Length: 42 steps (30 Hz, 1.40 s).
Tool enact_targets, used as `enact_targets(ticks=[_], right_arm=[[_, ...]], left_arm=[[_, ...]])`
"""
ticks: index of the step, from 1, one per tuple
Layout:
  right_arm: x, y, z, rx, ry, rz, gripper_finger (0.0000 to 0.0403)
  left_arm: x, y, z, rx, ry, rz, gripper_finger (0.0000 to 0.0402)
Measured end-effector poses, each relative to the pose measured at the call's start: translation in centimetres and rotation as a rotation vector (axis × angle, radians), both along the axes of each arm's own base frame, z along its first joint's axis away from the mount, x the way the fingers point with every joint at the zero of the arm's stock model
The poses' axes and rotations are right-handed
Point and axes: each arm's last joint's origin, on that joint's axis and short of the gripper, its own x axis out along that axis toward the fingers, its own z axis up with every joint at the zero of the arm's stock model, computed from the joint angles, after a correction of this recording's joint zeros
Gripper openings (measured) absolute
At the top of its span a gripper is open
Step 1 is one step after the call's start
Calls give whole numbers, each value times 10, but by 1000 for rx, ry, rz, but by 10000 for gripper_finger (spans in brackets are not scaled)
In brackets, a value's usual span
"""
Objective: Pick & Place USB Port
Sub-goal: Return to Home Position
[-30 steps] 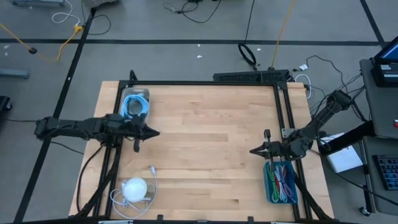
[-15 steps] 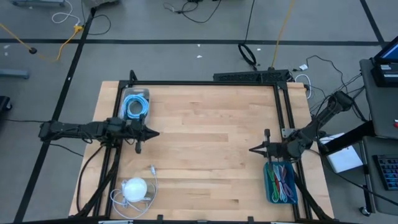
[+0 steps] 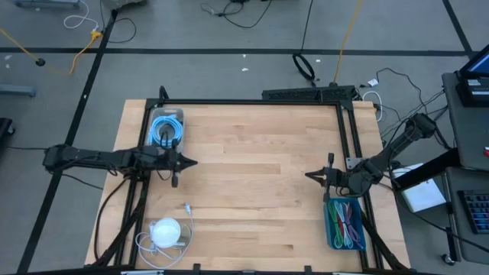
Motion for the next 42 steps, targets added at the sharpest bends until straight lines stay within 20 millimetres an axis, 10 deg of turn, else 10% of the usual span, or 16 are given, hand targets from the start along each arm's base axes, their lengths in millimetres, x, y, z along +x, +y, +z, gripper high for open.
enact_targets(ticks=[42], right_arm=[[14, -30, 3, 12, -6, -206, 0]], left_arm=[[3, 0, 4, -37, -51, 14, 21]])
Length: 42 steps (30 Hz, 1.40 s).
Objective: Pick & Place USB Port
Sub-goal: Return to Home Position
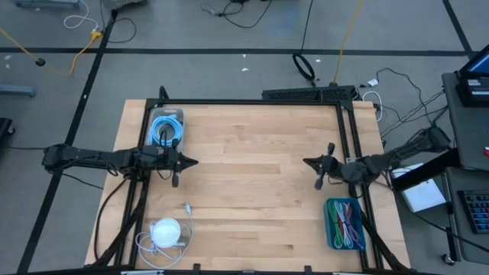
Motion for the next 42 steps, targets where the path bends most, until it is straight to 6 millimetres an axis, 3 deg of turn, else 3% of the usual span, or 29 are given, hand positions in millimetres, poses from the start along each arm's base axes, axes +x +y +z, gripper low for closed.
enact_targets(ticks=[9, 17, 23, 33, 38, 42], right_arm=[[7, -23, 1, 0, 34, 64, 0], [6, -37, 1, -85, 84, -4, 0], [6, -45, 1, -89, 94, -12, 0], [5, -53, 1, -3, 62, -14, 0], [5, -53, 3, 154, -37, -64, 0], [6, -53, 5, 186, -70, -73, 0]], left_arm=[[0, 0, 0, 16, 1, 13, 21], [-2, 0, -5, 180, 81, -38, 21], [-1, 1, -4, 179, 73, -35, 21], [-1, 1, -4, 133, 67, -18, 21], [-1, 1, -4, 129, 66, -16, 21], [-1, 1, -4, 129, 65, -16, 21]])
